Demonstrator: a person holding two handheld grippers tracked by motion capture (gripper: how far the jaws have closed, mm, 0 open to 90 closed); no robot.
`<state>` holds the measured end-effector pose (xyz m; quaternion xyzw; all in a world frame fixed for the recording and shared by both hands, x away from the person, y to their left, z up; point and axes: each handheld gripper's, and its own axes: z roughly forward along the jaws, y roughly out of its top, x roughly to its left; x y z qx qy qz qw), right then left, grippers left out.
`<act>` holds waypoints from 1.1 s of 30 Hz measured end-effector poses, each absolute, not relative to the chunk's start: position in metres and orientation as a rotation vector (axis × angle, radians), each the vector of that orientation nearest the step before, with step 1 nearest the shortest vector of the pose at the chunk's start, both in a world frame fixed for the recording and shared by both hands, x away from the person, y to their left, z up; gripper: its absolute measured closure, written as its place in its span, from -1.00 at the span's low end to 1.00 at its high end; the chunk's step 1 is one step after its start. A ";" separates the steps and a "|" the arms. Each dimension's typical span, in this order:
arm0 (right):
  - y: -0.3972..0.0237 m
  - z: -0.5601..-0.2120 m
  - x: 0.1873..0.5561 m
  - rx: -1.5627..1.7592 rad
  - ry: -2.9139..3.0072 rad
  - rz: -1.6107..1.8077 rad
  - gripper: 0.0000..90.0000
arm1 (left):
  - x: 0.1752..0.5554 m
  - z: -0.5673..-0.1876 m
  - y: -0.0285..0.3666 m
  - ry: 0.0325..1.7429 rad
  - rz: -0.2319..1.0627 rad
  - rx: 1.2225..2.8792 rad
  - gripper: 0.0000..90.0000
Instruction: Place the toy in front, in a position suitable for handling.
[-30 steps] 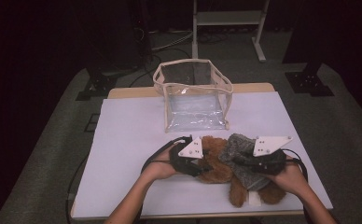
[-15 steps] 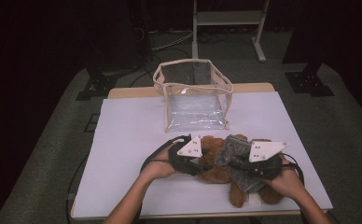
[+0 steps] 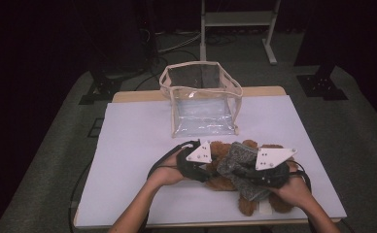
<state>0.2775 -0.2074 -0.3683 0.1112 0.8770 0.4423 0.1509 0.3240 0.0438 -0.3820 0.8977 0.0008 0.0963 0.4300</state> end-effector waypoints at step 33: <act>-0.186 -0.361 0.277 0.266 2.513 1.298 0.71 | 0.327 -0.382 0.051 0.012 0.221 2.225 0.12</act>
